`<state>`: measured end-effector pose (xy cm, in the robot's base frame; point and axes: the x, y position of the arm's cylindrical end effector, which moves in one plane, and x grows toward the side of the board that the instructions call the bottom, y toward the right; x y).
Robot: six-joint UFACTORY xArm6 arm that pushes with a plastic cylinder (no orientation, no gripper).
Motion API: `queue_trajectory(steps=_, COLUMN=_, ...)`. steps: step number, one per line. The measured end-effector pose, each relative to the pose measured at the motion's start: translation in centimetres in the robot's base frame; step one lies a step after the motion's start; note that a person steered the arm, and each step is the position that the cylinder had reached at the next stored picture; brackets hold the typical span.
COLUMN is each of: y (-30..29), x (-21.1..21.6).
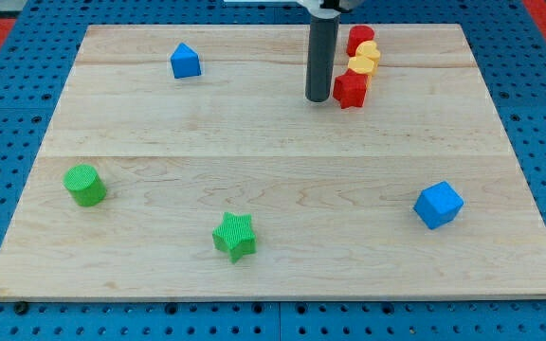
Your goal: Push the blue cube towards the left center of the board
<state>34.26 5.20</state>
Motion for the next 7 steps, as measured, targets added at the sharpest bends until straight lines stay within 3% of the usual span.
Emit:
queue_trajectory(steps=2, y=1.3, x=0.5)
queue_trajectory(steps=4, y=12.3, x=4.8)
queue_trajectory(steps=7, y=19.7, x=15.5)
